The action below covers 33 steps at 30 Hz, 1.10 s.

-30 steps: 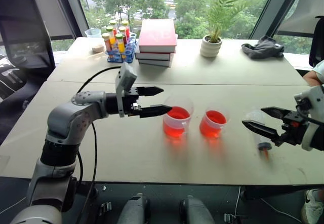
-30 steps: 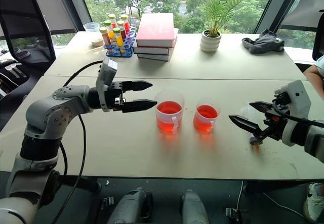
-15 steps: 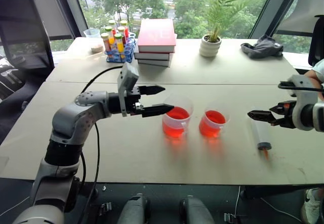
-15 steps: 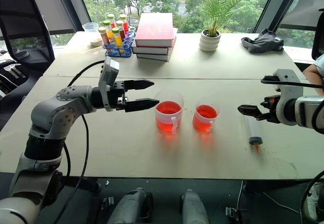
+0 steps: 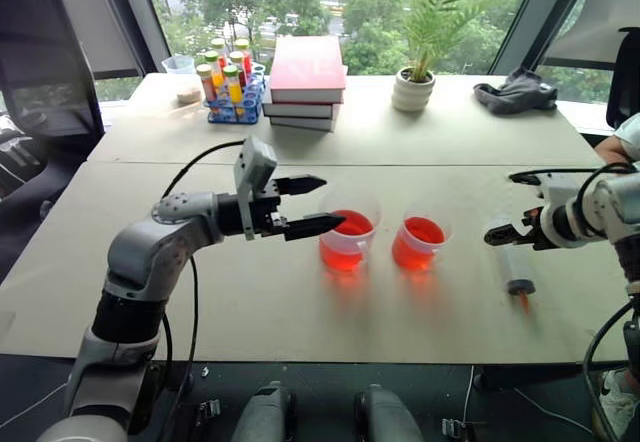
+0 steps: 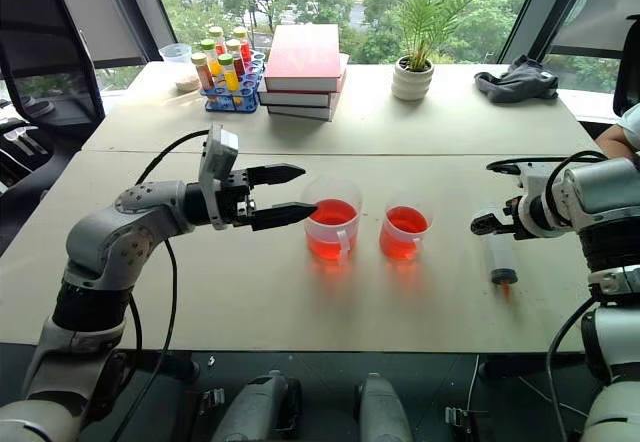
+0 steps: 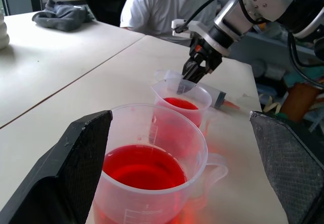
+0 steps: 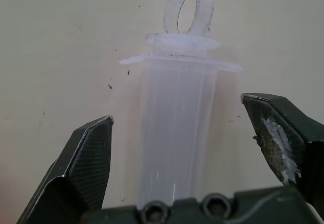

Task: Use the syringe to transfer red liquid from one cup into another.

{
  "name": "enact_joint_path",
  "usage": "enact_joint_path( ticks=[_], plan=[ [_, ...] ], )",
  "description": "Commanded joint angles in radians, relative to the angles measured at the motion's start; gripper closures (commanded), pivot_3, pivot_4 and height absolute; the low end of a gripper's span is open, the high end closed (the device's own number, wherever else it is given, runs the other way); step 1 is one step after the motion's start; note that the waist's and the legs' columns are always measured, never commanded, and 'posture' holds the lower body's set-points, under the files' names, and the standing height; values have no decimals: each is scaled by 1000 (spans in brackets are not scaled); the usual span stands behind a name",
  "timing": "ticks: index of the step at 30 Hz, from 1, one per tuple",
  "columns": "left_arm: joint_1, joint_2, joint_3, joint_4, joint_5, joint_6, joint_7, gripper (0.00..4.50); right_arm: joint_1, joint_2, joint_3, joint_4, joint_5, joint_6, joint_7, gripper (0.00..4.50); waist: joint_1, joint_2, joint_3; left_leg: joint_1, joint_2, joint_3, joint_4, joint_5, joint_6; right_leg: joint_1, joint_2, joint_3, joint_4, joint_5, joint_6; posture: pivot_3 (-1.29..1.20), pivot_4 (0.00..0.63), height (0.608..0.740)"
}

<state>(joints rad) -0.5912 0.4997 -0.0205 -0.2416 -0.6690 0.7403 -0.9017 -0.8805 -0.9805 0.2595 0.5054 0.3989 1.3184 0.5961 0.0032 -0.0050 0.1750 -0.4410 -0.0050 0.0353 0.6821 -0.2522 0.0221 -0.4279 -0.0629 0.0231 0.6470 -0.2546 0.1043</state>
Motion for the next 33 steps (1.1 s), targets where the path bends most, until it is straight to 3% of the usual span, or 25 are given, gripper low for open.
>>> enact_joint_path(
  ticks=[1,5,6,10,16,20,23,26,33],
  plan=[
    [5,15,34,-48,-27,10,15,0,-45,6,19,55,-59,-44,66,896,0,0,0,0,0,0,0,0,0,0,0,0,0,0,0,0,150,740],
    [5,31,50,-55,-44,22,20,0,-47,14,34,70,-97,-48,123,2868,2,0,0,0,0,0,0,0,0,0,0,0,0,0,0,0,150,740],
    [2,37,55,-53,-49,25,17,0,-44,14,32,63,-101,-42,133,3120,2,0,0,0,0,0,0,0,0,0,0,0,0,0,0,0,150,740],
    [-18,58,74,-35,-75,38,5,0,-41,14,-2,33,-119,-32,130,3120,2,0,0,0,0,0,0,0,0,0,0,0,0,0,0,0,150,740],
    [-82,94,98,34,-97,52,-29,0,13,-4,-257,-244,-58,-95,80,3120,3,1,0,0,0,0,0,0,0,0,0,-1,0,0,0,0,150,740],
    [-140,110,82,84,-79,45,-56,0,26,163,-602,-542,119,-238,39,3120,-3,0,0,0,0,-1,-1,0,0,0,1,-1,1,0,0,0,150,740],
    [-177,128,88,116,-80,52,-78,0,18,316,-700,-700,222,-320,-6,3120,-9,0,0,0,1,-2,-1,0,0,0,2,-2,2,0,1,0,150,740],
    [-208,143,78,150,-66,42,-105,0,20,456,-721,-793,319,-408,-24,3120,-12,0,0,0,0,-3,0,0,0,1,1,-2,2,0,1,0,150,740],
    [-256,158,78,197,-49,35,-145,0,170,661,-556,-881,303,-654,2,3120,-14,0,0,0,0,-3,0,0,0,1,1,-2,2,0,1,0,150,740]
  ],
)
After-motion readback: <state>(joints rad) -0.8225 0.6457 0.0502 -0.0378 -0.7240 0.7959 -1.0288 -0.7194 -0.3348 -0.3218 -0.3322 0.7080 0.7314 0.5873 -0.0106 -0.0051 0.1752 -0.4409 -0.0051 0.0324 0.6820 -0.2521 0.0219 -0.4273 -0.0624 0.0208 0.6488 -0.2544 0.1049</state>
